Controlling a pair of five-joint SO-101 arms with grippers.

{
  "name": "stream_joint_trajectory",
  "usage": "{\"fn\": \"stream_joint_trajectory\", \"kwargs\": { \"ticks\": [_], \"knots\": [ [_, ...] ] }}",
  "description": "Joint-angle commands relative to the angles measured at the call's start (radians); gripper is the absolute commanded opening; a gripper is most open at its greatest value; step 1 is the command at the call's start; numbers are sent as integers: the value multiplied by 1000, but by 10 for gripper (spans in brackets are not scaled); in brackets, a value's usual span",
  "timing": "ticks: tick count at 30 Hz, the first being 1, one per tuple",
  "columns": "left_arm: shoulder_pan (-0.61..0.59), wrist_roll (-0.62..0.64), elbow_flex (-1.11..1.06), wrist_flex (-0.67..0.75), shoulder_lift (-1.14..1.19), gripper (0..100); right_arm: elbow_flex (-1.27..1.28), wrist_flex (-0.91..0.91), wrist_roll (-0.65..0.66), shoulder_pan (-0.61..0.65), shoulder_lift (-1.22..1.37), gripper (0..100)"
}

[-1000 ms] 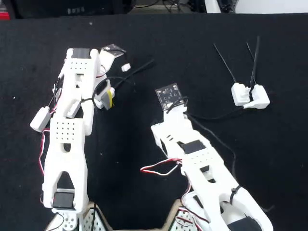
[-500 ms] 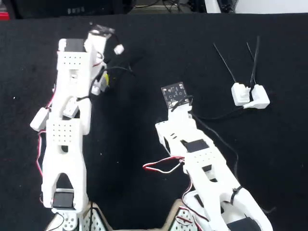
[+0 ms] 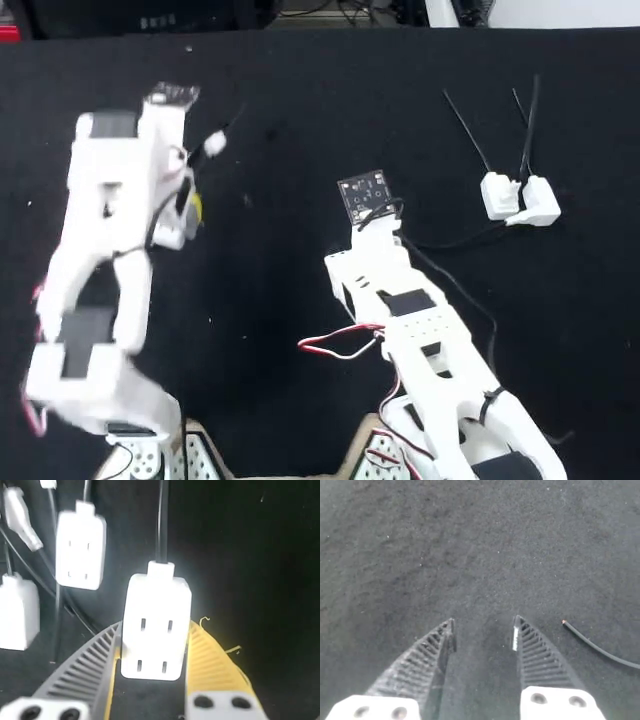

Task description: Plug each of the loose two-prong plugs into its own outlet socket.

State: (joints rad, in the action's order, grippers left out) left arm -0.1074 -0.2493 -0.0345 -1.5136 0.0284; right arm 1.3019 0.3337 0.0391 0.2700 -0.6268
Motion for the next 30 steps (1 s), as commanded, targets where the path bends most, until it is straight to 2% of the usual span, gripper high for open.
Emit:
{"fn": "stream_joint_trajectory", "kwargs": {
  "ticks": [1, 3, 6, 10, 16, 20, 23, 26, 30],
  "knots": [
    [-7, 9, -504, 222, -302, 34, -15, -26, 2, -20, -38, 167],
    [-12, -20, -621, 258, -376, 49, -15, -26, 2, -20, -35, 167],
    [-10, -104, -743, 261, -417, 133, -15, -26, 2, -20, -33, 167],
    [-19, -144, -816, 259, -431, 200, -15, -26, 2, -20, -33, 167],
    [-111, -235, -650, 126, -431, 203, -12, -26, 2, -20, -33, 167],
    [-165, -362, -527, -2, -422, 205, -12, -26, 2, -20, -33, 167],
    [-191, -436, -506, -31, -420, 206, -12, -26, 2, -20, -33, 167],
    [-183, -436, -529, 14, -419, 207, -13, -26, 2, -20, -33, 167],
    [-110, -308, -607, 169, -419, 210, -13, -26, 2, -17, -33, 167]
  ]
}}
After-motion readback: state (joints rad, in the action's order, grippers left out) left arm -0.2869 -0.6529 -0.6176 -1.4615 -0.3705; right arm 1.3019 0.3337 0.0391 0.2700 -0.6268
